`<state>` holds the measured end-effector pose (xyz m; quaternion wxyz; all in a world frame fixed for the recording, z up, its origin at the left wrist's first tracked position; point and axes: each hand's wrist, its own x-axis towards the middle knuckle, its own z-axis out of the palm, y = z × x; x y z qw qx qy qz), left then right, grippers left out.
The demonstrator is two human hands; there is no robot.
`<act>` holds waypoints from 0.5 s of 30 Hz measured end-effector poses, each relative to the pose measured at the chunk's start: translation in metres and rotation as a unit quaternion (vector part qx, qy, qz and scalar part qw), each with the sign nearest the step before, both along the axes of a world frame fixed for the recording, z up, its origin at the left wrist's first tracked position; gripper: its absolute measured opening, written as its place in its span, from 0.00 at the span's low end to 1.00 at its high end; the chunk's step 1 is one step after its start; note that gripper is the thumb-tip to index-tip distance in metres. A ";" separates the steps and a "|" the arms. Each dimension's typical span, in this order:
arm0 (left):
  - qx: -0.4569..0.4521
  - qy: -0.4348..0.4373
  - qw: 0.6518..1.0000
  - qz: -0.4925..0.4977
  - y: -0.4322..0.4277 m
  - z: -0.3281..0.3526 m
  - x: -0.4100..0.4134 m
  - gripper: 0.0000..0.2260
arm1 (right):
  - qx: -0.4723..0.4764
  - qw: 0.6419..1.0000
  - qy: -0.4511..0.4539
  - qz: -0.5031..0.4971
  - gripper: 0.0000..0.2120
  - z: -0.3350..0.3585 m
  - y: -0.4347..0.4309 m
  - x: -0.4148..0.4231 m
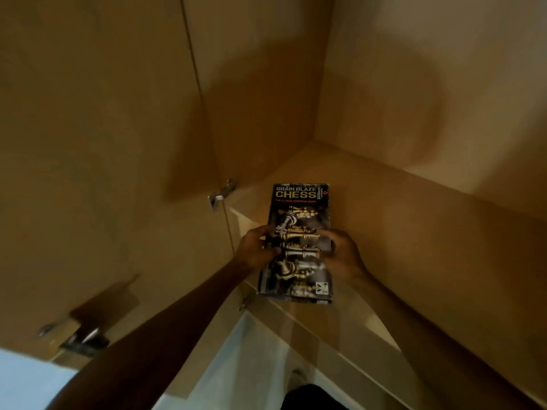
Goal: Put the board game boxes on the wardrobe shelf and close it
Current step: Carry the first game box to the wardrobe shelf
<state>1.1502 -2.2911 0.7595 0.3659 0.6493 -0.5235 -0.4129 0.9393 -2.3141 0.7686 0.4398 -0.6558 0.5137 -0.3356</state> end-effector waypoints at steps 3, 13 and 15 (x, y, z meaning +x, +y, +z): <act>0.006 0.016 0.995 -0.097 -0.051 0.000 -0.004 0.28 | -0.005 1.000 0.001 0.017 0.27 -0.001 -0.059 -0.004; -0.067 -0.329 0.926 -0.172 -0.144 -0.013 0.029 0.40 | -0.118 0.977 0.138 0.114 0.17 -0.025 -0.147 -0.002; -0.091 -0.381 0.914 -0.109 -0.143 -0.014 0.031 0.25 | -0.152 0.962 0.163 0.161 0.16 -0.030 -0.151 0.004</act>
